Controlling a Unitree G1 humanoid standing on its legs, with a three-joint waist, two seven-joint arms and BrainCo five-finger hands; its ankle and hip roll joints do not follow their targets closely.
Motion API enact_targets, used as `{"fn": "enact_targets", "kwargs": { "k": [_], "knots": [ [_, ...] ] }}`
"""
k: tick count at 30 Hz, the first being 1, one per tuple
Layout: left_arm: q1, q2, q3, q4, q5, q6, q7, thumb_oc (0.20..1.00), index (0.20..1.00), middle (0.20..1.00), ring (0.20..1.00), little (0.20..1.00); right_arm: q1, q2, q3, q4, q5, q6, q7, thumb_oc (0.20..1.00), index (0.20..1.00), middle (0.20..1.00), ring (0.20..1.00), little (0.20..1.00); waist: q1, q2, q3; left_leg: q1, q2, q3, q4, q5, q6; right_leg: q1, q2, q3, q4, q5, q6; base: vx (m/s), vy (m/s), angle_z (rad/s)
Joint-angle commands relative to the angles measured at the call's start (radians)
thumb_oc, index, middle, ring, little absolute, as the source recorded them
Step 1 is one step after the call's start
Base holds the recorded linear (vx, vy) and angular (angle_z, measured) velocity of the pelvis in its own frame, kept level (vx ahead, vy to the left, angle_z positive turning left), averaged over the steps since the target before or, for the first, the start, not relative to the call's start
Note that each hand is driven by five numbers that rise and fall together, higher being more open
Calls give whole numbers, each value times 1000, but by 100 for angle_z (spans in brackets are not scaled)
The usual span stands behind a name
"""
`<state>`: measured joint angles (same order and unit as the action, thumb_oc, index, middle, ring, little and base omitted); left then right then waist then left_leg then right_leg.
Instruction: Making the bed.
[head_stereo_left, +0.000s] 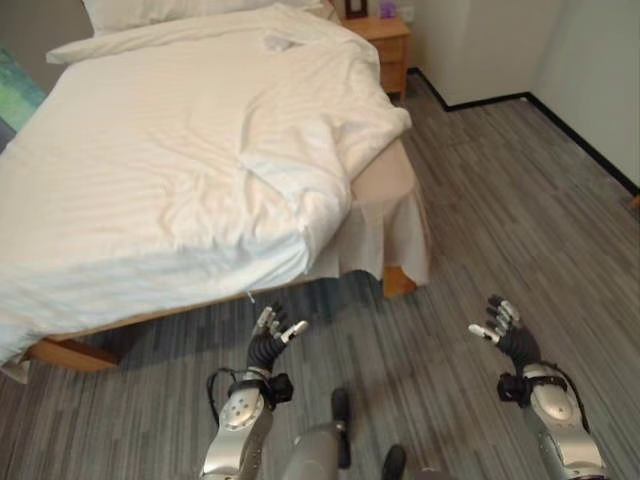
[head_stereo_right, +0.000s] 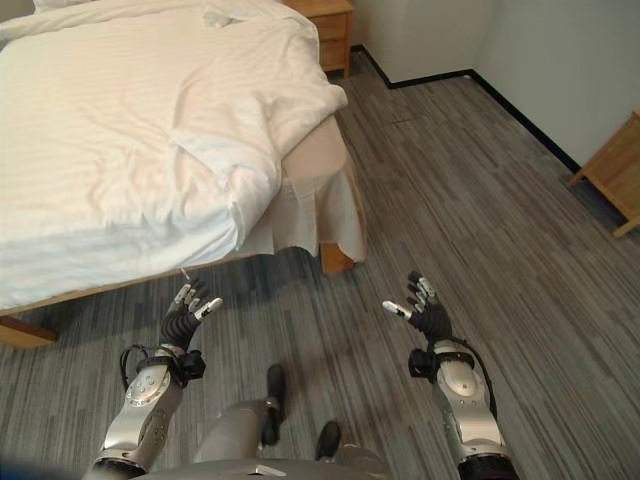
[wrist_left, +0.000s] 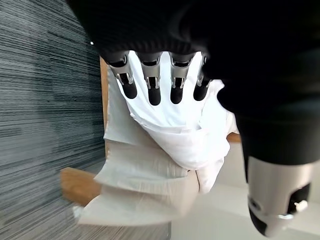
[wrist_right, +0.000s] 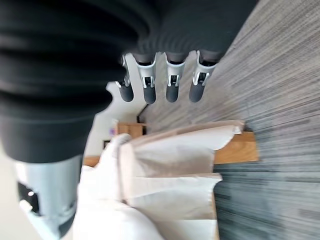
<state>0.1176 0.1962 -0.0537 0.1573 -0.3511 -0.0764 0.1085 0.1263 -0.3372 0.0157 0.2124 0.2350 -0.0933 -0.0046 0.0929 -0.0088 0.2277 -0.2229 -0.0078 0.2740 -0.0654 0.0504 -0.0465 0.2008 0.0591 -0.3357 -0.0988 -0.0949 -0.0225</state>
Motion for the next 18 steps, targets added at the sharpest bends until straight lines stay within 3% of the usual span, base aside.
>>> {"fn": "enact_targets", "kwargs": {
  "k": [1, 4, 5, 6, 7, 8, 9, 10, 11, 13, 14, 15, 17, 18],
  "knots": [
    [-16, 32, 48, -106, 57, -59, 60, 1000, 1000, 1000, 1000, 1000, 3, -14, -50, -70, -39, -47, -8, 1000, 1000, 1000, 1000, 1000, 40, -11, -61, 98, 26, 53, -11, 100, -10, 84, -83, 1, 12, -54, 117, 503, 22, 9],
    [-9, 48, 87, -132, 106, -65, 104, 1000, 1000, 1000, 1000, 1000, 24, 11, -50, -69, -48, -48, -3, 1000, 1000, 1000, 1000, 1000, 46, -42, -80, 136, -3, 25, -13, 70, 19, 91, -115, -8, 111, -60, 140, 403, 61, 6],
    [-17, 60, 108, -140, 133, -60, 135, 1000, 1000, 1000, 1000, 1000, 36, 20, -55, -59, -56, -48, -1, 1000, 1000, 1000, 1000, 1000, 50, -57, -85, 159, -7, 40, -18, 50, 33, 68, -133, -7, 214, -36, 167, 350, 197, 6],
    [-49, 92, 152, -152, 177, -59, 199, 1000, 1000, 1000, 1000, 1000, 46, 26, -63, -52, -79, -50, -11, 1000, 1000, 1000, 1000, 1000, 37, -53, -72, 204, -5, 64, -22, 21, 75, -48, -191, -22, 471, 114, 235, 234, 182, 0],
    [-50, 92, 152, -152, 177, -59, 200, 1000, 1000, 1000, 1000, 1000, 45, 26, -63, -52, -79, -50, -11, 1000, 1000, 1000, 1000, 1000, 39, -55, -74, 201, -7, 67, -22, 21, 77, -56, -194, -18, 480, 111, 236, 299, 228, -9],
    [-92, 128, 190, -158, 222, -55, 254, 1000, 1000, 1000, 1000, 1000, 53, 17, -77, -56, -114, -48, -26, 1000, 1000, 1000, 1000, 1000, 0, -30, -45, 270, 2, 51, -22, -16, 96, -165, -236, 6, 694, 233, 266, 178, 107, 2],
    [-94, 127, 191, -157, 222, -54, 255, 1000, 1000, 1000, 1000, 1000, 51, 16, -77, -56, -114, -48, -26, 1000, 1000, 1000, 1000, 1000, 0, -32, -43, 269, -1, 51, -22, -16, 98, -170, -240, 7, 703, 230, 267, 384, 131, 47],
    [-110, 150, 220, -173, 234, -67, 292, 1000, 1000, 1000, 1000, 1000, 53, 2, -94, -44, -128, -47, -43, 1000, 1000, 1000, 1000, 1000, -29, -10, -21, 301, 16, 14, -22, -32, 95, -249, -262, 17, 733, 188, 237, 200, 32, 90],
    [-110, 149, 220, -173, 235, -67, 292, 1000, 1000, 1000, 1000, 1000, 52, 2, -93, -43, -128, -48, -43, 1000, 1000, 1000, 1000, 1000, -32, -11, -20, 302, 14, 12, -22, -33, 95, -247, -264, 15, 736, 185, 237, 328, -10, 93],
    [-101, 161, 261, -219, 241, -73, 293, 1000, 1000, 1000, 1000, 1000, 71, -1, -127, -42, -125, -42, -53, 1000, 1000, 1000, 1000, 1000, -44, -6, -12, 313, 32, -14, -22, -45, 72, -278, -296, 4, 611, 141, 205, 327, -168, 42],
    [-78, 154, 286, -257, 247, -78, 295, 1000, 1000, 1000, 1000, 1000, 112, 28, -149, -48, -92, -38, -45, 1000, 1000, 1000, 1000, 1000, -57, -14, -13, 316, 44, -47, -22, -54, 43, -287, -293, 32, 425, 121, 188, 313, -205, 43],
    [-76, 154, 286, -259, 247, -76, 294, 1000, 1000, 1000, 1000, 1000, 114, 29, -148, -49, -92, -38, -44, 1000, 1000, 1000, 1000, 1000, -59, -11, -14, 318, 48, -50, -22, -55, 42, -278, -288, 27, 413, 125, 187, 307, -229, 64],
    [-74, 155, 295, -264, 263, -76, 290, 1000, 1000, 1000, 1000, 1000, 142, 49, -155, -44, -64, -35, -40, 1000, 1000, 1000, 1000, 1000, -74, -27, -18, 324, 49, -92, -22, -69, 20, -259, -249, 112, 205, 125, 192, 293, -219, 103],
    [-95, 174, 296, -250, 315, -65, 304, 1000, 1000, 1000, 1000, 1000, 169, 57, -171, -37, -38, -39, -41, 1000, 1000, 1000, 1000, 1000, -90, -41, -27, 323, 55, -133, -22, -81, 5, -259, -245, 213, 107, 167, 212, 279, -211, 121]
  ]
}}
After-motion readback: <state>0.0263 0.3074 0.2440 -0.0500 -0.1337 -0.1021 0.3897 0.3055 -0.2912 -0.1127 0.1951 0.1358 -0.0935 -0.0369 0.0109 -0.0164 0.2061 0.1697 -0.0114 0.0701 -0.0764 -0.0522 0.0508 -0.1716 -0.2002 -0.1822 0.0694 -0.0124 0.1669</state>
